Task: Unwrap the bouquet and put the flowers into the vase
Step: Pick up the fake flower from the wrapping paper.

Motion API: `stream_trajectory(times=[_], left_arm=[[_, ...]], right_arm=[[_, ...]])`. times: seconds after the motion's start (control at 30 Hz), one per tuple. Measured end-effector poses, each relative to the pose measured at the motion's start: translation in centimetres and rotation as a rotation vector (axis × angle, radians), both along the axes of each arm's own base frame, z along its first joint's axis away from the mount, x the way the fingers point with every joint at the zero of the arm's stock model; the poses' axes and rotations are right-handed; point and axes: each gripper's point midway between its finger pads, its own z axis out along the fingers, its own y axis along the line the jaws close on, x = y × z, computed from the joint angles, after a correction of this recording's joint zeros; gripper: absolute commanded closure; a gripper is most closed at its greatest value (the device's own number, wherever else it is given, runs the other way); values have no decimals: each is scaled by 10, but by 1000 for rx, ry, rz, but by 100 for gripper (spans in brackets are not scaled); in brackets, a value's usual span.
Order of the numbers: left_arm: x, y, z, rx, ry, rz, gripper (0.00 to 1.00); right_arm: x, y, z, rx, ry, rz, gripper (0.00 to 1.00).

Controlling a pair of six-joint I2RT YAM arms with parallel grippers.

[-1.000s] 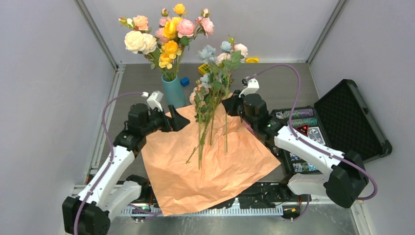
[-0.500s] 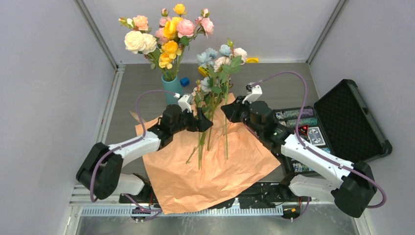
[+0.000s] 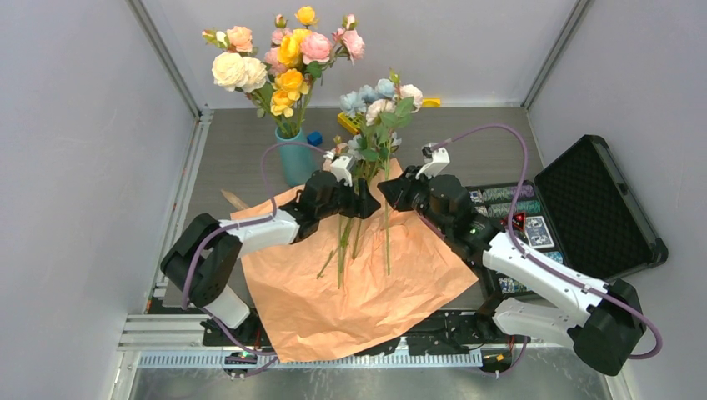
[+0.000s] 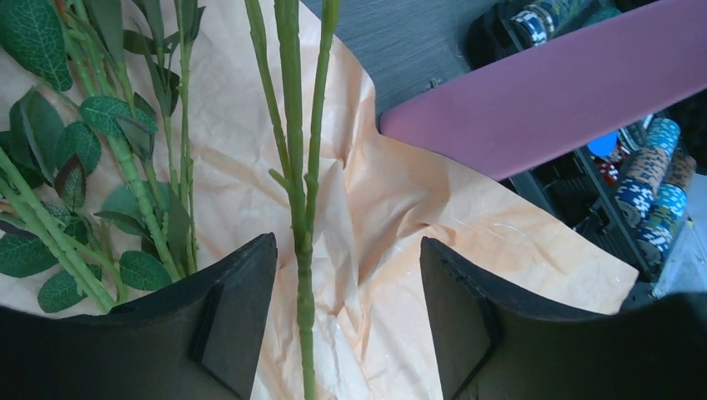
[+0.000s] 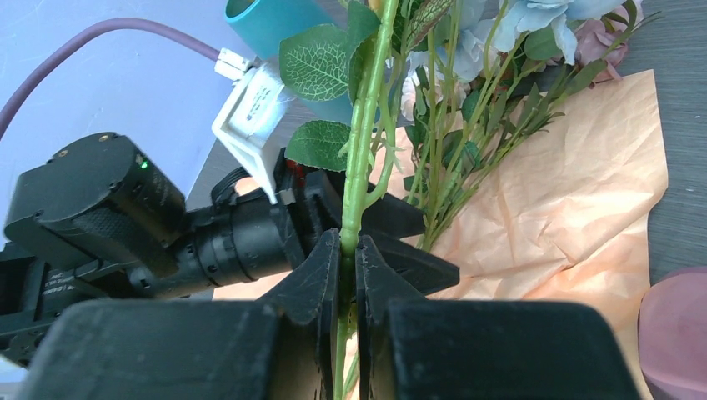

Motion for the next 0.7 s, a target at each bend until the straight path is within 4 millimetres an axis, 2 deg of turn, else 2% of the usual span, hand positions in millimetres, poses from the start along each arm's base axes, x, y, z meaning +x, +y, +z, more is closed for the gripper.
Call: stream_trajectory(times=[0.1,0.13,0.37,0.4,0.7], left_arm=[[5,-3,-6,36,-5,14,35],[6,-3,-9,52,-5,22,41],[3,-12,-19,131,-15,18,97],[1,-13,-20,136,-14,16,100],[-1,-3,-35,217,32,63,100]], right_arm=[[-1,0,1,3,-1,3,100],[-2,-1,2,5,-2,4,100],[-4,-2,7,14,-11,5,100],[-4,-2,7,15,-12,4,100],[-3,-21,1,-63,-16,-54,100]])
